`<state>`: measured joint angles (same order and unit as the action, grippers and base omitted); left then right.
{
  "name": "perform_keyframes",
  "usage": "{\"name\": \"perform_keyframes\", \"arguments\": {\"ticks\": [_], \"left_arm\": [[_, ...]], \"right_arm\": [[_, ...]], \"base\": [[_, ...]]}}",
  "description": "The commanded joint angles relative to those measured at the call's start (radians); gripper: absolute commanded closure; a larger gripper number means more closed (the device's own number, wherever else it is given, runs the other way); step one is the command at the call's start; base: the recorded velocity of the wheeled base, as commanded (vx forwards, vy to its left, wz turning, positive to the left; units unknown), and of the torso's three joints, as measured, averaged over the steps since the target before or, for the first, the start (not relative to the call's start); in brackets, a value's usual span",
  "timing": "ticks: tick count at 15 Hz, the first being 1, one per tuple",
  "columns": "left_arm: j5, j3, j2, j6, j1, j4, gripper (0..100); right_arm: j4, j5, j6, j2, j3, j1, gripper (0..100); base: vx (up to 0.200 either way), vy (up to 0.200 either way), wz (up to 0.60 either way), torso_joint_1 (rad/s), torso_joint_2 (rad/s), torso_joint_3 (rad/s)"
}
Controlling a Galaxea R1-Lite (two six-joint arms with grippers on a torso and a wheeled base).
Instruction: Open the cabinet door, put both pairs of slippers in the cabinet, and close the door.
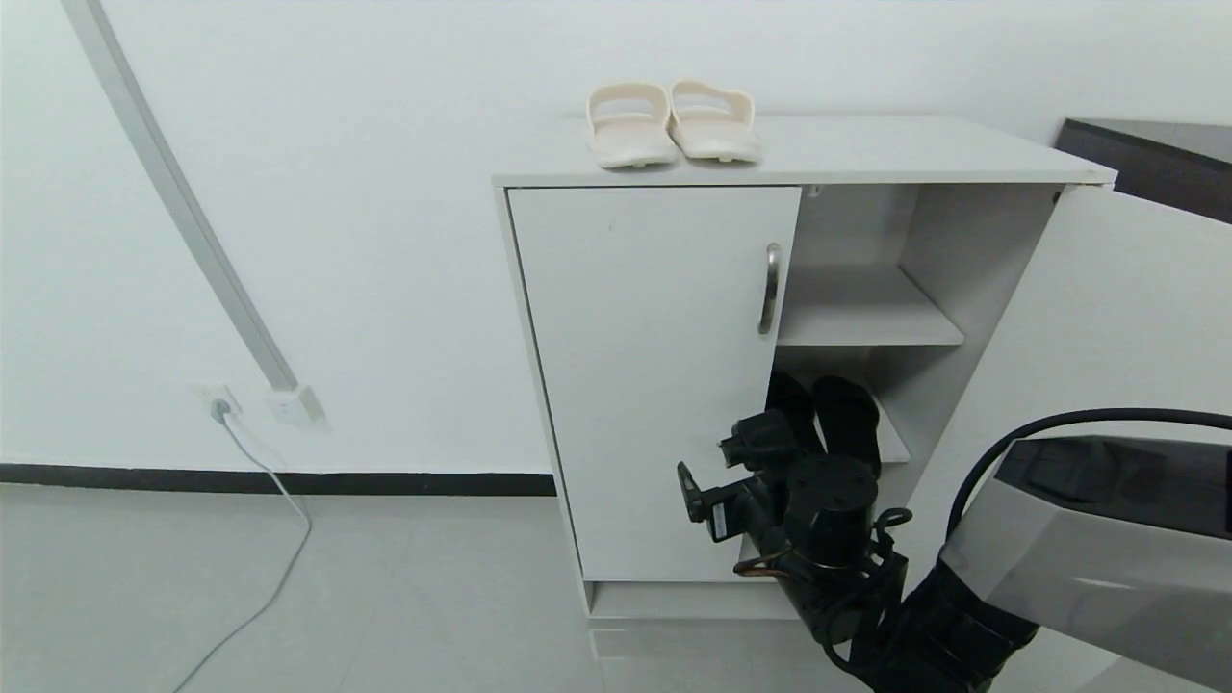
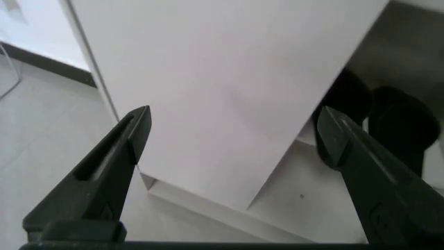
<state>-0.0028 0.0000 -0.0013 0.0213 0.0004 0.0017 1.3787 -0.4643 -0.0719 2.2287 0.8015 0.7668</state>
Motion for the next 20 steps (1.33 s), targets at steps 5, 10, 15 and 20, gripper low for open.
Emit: {"name": "perform_keyframes", "arguments": {"ticks": [5,10,15,20], "left_arm": [[0.0,0.0,0.001,0.0,0.001,0.0,100],[0.0,0.0,0.001,0.0,0.001,0.0,100],[0.0,0.0,0.001,0.0,0.001,0.0,100],[0.0,0.0,0.001,-0.012,0.001,-0.002,100]], "right_arm": [[0.0,-0.001,0.0,0.005,-0.002,0.0,0],[0.002,-0.001,-0.005,-0.001,-0.008,0.006,0],[0.0,0.001,-0.008,0.005,-0.015,-0.006,0],[0.002,-0.001,-0.008,0.003,-0.021,-0.006,0]], "base": [[0.0,0.0,0.0,0.122,-0.47,-0.339],[0.0,0.0,0.0,0.159,-0.48,-0.314],[0.0,0.0,0.0,0.195,-0.5,-0.311],[0.0,0.0,0.0,0.229,-0.54,-0.317]]}}
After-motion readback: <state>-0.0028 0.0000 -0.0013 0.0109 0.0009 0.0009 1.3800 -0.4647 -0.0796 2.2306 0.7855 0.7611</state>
